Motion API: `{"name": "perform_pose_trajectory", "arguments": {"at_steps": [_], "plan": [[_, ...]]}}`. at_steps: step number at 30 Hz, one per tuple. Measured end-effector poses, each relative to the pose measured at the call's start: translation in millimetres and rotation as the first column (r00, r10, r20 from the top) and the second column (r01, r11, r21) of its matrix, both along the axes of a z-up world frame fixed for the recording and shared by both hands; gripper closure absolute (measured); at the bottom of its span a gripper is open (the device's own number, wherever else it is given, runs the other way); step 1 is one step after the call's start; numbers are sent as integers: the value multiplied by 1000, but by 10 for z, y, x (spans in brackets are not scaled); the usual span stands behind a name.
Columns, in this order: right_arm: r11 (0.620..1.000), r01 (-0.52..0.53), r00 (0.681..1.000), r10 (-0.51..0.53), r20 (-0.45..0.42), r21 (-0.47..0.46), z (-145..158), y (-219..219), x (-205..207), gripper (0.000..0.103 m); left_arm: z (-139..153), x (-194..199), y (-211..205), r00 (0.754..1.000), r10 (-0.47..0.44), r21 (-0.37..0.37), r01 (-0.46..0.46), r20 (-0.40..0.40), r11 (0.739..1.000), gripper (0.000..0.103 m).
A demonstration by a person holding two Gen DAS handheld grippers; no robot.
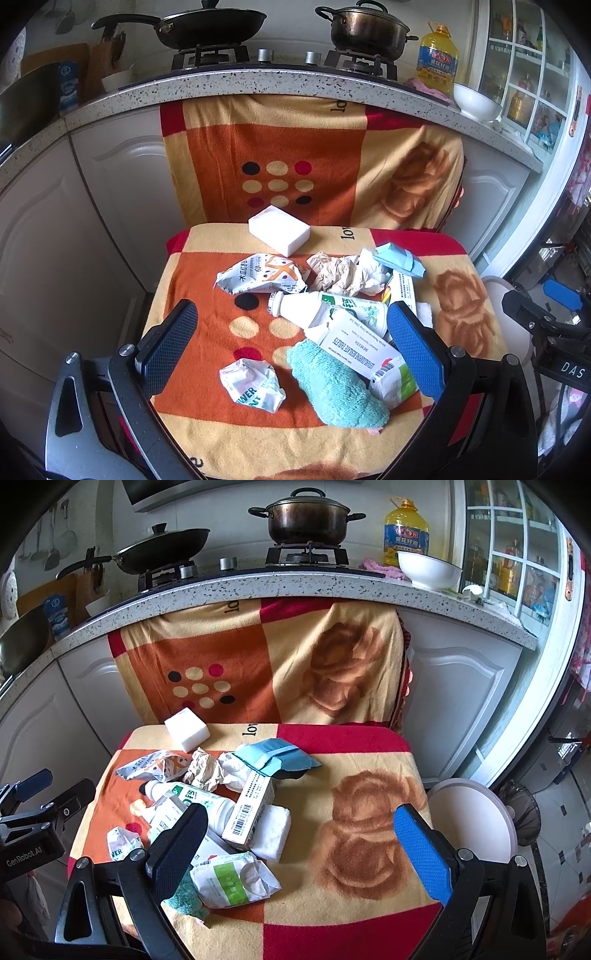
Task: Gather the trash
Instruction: 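Move both tools over the trash pile on the cloth-covered chair seat, then grasp the crumpled white paper with the left tool while the right tool grasps the medicine box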
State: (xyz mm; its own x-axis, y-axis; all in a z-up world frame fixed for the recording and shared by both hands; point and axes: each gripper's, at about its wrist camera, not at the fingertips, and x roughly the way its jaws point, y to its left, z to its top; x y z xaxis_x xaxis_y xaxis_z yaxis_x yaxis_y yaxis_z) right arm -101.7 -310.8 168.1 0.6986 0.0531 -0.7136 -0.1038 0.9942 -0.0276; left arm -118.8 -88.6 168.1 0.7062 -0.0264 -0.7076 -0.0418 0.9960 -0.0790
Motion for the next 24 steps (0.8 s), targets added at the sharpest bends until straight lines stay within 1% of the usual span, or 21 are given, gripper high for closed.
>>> {"name": "perform_pose_trajectory", "arguments": {"at_steps": [18,24], "plan": [[1000,-10,1000,10,-18,-17,-78,35,39,3,-124,34,135,999,15,-2,-15,-33,1000,1],[999,-48,998,49,-40,5,-129,47,57,3,-192,25,289,998,-7,-21,5,-61,1000,1]]}}
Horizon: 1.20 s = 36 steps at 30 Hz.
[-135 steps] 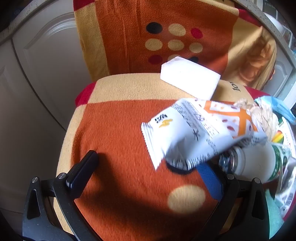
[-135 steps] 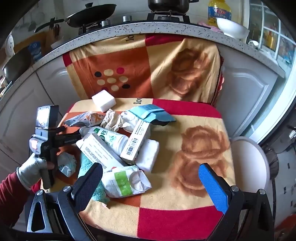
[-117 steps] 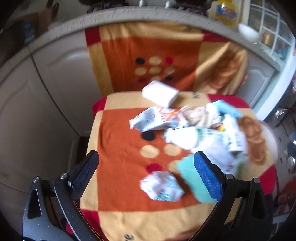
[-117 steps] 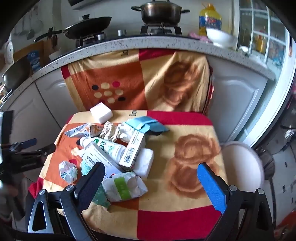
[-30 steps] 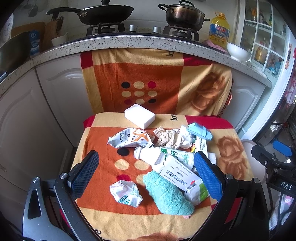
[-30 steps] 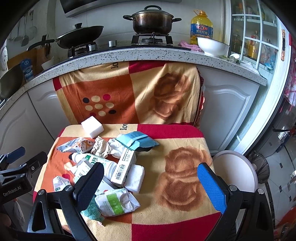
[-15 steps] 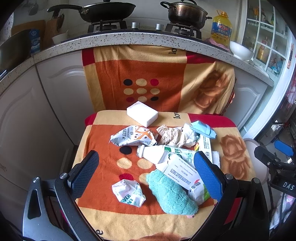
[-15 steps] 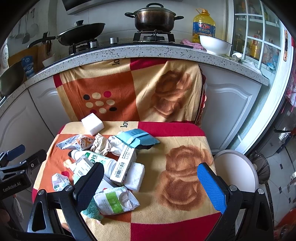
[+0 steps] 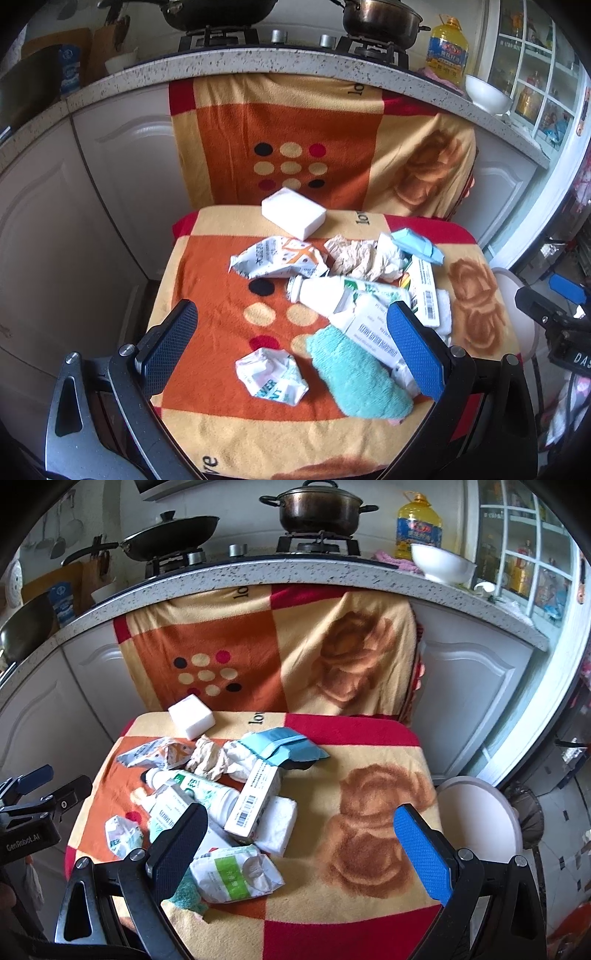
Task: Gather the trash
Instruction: 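Grasp the crumpled white paper with the left tool while the right tool grasps the medicine box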
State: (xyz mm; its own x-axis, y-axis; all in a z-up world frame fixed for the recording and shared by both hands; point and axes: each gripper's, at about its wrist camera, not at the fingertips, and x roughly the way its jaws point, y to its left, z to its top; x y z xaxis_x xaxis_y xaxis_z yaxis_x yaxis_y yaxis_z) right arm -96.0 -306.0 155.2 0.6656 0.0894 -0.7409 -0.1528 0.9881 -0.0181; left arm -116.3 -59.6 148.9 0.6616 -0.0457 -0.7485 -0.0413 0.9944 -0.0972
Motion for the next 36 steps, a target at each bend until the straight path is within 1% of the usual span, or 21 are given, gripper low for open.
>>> {"name": "perform_pose_trajectory", "arguments": {"at_steps": [2,7,8,9,10,11,14,17,19,21,23,27,28,29,30,31,33,35,36], "plan": [[999,-29,999,30,-17,16,-36,8,9,3,-57,-5,88,999,-22,-20,21,-29,1000,1],[986,-157,984,162,-74,60,-192,147,38,3,-284,-37,312,991,-78,-69,71,-109,995,1],[982,-176,980,181,-77,69,-217,184,38,7,-326,-55,333,989,-84,-74,76,-119,994,1],[976,-205,974,211,-86,78,-252,244,46,11,-376,-70,356,987,-91,-82,80,-134,993,1],[969,-235,965,242,-97,80,-292,316,64,18,-443,-87,384,983,-101,-95,87,-154,992,1],[963,-257,959,264,-105,78,-326,379,77,21,-475,-95,386,980,-107,-103,91,-166,991,1],[941,-329,933,337,-130,78,-452,583,146,23,-615,-106,420,973,-110,-129,85,-204,988,1],[918,-389,904,396,-163,74,-606,802,240,27,-707,-46,435,972,-92,-140,63,-218,988,1],[910,-411,892,415,-178,61,-689,916,294,27,-777,3,433,969,-90,-146,57,-229,988,1],[900,-432,881,433,-189,51,-752,989,339,27,-857,67,425,966,-79,-142,45,-246,989,4],[893,-449,872,446,-200,36,-814,1053,381,27,-945,131,415,960,-78,-155,37,-270,987,13],[877,-481,855,470,-220,4,-933,1167,462,28,-1076,222,375,953,-82,-169,33,-293,985,23],[875,-485,853,471,-223,-6,-968,1190,486,35,-1098,240,364,952,-84,-166,36,-295,985,32],[873,-487,849,474,-232,2,-1005,1199,517,52,-1124,261,354,949,-88,-163,39,-303,986,45],[873,-487,845,477,-241,23,-1029,1188,549,57,-1142,274,349,946,-93,-168,42,-310,985,50],[877,-479,847,475,-241,46,-1045,1163,582,59,-1157,286,351,944,-101,-179,45,-315,983,52],[882,-465,851,468,-240,72,-1038,1118,622,66,-1156,292,354,943,-109,-178,54,-314,983,57],[885,-454,856,466,-225,105,-969,1054,634,85,-1123,292,365,942,-112,-164,62,-315,984,77],[885,-447,859,465,-214,130,-916,1010,641,90,-1096,289,375,943,-109,-157,62,-314,986,77]]}}
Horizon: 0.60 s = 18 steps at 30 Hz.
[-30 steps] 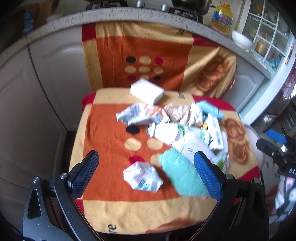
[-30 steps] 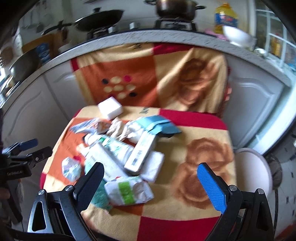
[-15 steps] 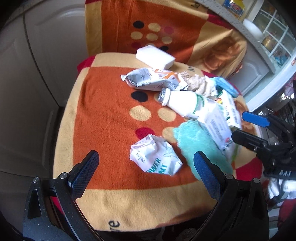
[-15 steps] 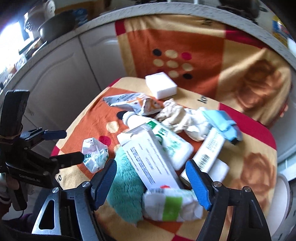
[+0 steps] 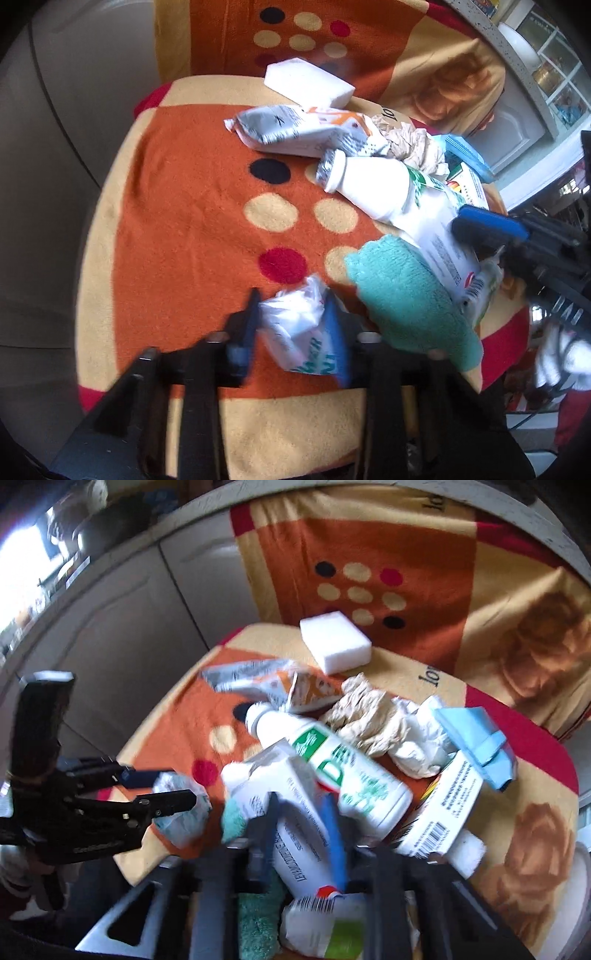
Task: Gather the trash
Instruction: 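Grasp the crumpled white paper with the left tool while the right tool grasps the medicine box, then carry both items to the white bin and open both tools to drop them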
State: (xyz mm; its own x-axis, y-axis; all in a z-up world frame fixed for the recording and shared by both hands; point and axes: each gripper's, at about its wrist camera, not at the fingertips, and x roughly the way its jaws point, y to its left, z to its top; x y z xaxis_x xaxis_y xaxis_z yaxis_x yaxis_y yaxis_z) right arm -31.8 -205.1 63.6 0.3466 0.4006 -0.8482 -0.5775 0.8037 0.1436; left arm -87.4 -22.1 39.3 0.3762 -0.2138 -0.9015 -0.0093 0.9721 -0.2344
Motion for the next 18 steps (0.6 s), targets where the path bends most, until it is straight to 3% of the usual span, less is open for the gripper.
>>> {"name": "perform_pose_trajectory", "arguments": {"at_steps": [2,4,6,7,9,13,15,18], "plan": [[1000,4,1000,-5,12,28,96,-48,-10,90,84,-22,20,1000,-11,8,11,15,1000,77],[1000,-14,999,14,46,-1,149,-11,-56,88,125,-46,31,1000,-17,23,17,22,1000,77],[1000,-28,999,29,29,-7,129,29,-83,58,130,-72,36,1000,-17,19,17,20,1000,77],[999,-40,999,40,22,-8,105,57,-103,38,130,-88,32,1000,-20,20,19,20,1000,77],[997,-75,997,75,15,-35,48,137,-141,37,139,-113,22,1000,-21,20,21,21,1000,77],[979,-109,992,120,50,-174,-120,352,-180,37,155,-121,22,1000,-16,15,15,21,1000,77],[971,-94,992,110,61,-221,-205,391,-141,49,168,-120,13,1000,-14,18,14,26,1000,77],[984,-72,995,81,49,-162,-160,293,-90,52,212,-141,21,999,-15,19,14,33,1000,77]]}}
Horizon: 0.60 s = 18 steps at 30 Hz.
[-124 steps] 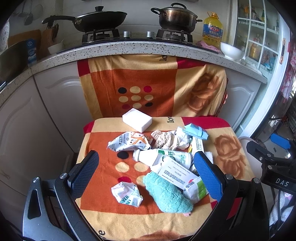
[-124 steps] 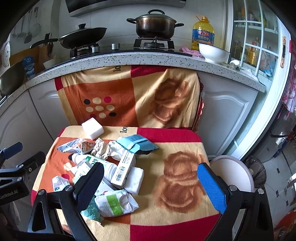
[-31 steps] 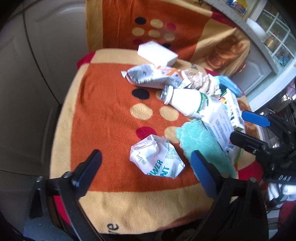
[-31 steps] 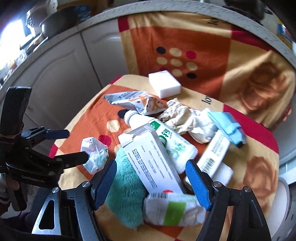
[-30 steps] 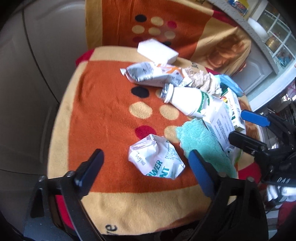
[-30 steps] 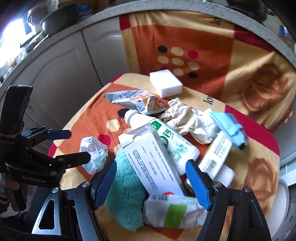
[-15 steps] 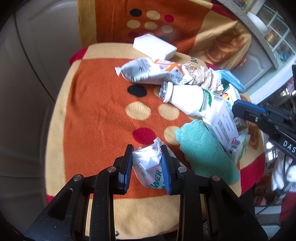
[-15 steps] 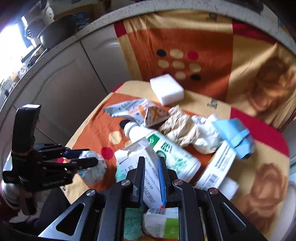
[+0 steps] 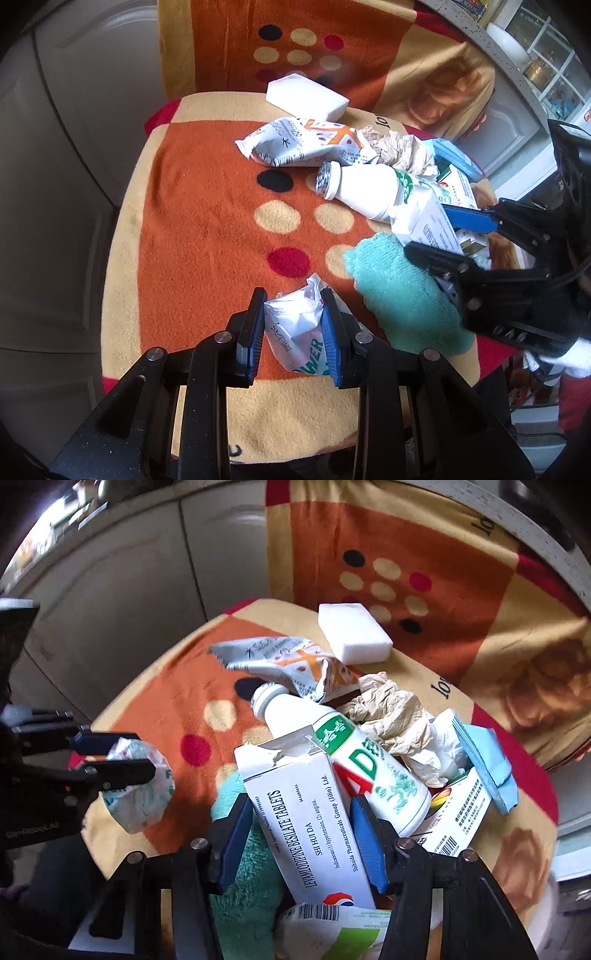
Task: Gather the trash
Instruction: 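Carry both items to the white bin and open both tools to drop them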
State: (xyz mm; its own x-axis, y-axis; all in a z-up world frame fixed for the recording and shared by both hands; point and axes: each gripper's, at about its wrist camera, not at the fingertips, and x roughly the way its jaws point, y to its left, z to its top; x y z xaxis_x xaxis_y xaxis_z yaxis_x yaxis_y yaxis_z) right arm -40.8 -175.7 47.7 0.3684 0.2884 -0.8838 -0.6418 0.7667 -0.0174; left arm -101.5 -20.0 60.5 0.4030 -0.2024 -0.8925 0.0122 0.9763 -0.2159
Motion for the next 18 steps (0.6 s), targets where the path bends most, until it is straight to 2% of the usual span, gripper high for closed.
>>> {"name": "perform_pose_trajectory", "arguments": {"at_steps": [2,5,7,9,13,18], "plan": [[996,24,1000,-23,-7,86,144,-127,10,53,72,-27,9,1000,-6,-2,6,11,1000,77],[967,50,999,-52,0,251,486,-348,-18,53,234,-46,1,999,-16,-5,17,41,1000,77],[924,76,996,-85,6,374,717,-515,-38,54,391,-40,-42,997,-30,-5,30,75,1000,77],[897,92,993,-113,22,432,872,-631,-58,54,526,-26,-112,994,-46,-12,48,99,999,77],[872,128,983,-174,54,473,1090,-875,-109,54,800,46,-411,981,-117,-43,125,157,991,77],[856,212,956,-283,84,471,1250,-1438,-223,55,919,185,-945,960,-215,-82,232,177,969,77]]}}
